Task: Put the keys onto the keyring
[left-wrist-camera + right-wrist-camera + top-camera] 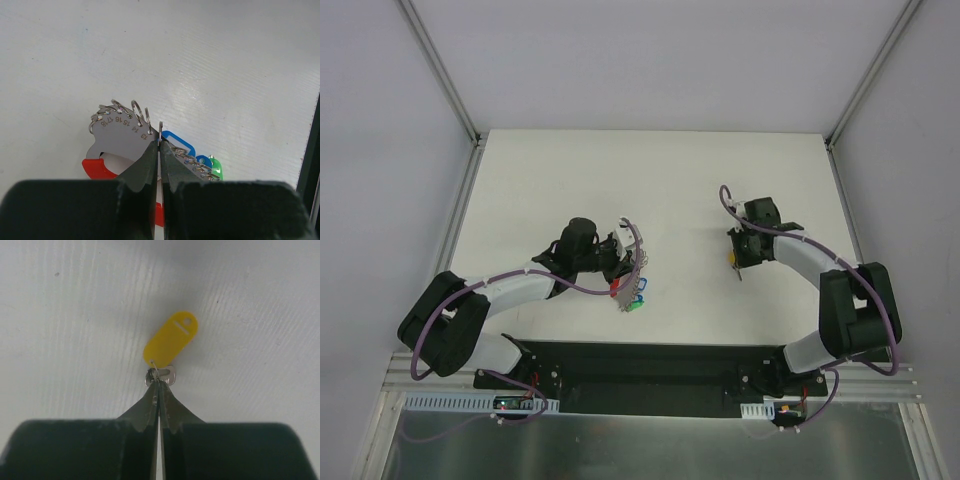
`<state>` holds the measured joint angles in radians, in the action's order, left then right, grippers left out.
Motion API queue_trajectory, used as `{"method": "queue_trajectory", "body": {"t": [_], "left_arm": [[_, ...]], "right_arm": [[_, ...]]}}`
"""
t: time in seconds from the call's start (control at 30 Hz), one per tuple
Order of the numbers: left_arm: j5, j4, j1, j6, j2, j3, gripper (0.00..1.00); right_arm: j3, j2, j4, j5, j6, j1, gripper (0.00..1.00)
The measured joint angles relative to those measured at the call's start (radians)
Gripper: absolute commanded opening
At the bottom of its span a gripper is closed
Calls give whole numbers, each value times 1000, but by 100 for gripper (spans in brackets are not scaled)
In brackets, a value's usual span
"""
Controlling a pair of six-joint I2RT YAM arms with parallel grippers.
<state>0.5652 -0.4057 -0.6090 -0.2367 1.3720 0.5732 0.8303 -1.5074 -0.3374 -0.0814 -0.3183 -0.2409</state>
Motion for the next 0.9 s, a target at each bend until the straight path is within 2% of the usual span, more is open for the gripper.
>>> {"method": "queue_trajectory", "body": {"t": [0.3, 0.63, 0.9], "left_arm": [[0, 0, 0, 0, -12, 0, 0], [-4, 0, 0, 0, -26, -2, 0], [-24, 0, 0, -7, -44, -16, 0]], "right_arm": [[0, 23, 1, 51, 8, -85, 1], [50, -15, -45, 156, 112, -308, 1], [90, -45, -61, 211, 200, -428, 1]]}}
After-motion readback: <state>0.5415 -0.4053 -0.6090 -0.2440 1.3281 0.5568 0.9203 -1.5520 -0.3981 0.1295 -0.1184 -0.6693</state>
